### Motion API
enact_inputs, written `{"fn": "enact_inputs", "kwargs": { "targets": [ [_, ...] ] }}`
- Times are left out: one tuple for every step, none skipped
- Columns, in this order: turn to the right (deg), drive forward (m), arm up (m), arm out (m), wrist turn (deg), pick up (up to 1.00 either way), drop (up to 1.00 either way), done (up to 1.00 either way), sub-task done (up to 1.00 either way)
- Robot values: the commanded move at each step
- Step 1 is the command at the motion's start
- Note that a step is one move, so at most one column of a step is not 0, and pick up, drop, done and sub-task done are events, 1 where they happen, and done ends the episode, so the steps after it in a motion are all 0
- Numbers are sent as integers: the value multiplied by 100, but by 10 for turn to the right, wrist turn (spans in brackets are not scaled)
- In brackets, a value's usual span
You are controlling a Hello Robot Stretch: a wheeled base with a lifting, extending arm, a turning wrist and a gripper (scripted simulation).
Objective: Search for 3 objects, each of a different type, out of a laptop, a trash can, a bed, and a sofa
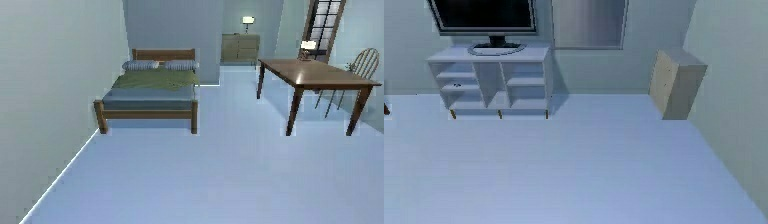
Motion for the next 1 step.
{"fn": "enact_inputs", "kwargs": {
  "targets": [
    [0, 100, 0, 0, 0, 0, 0, 0, 0]
  ]
}}
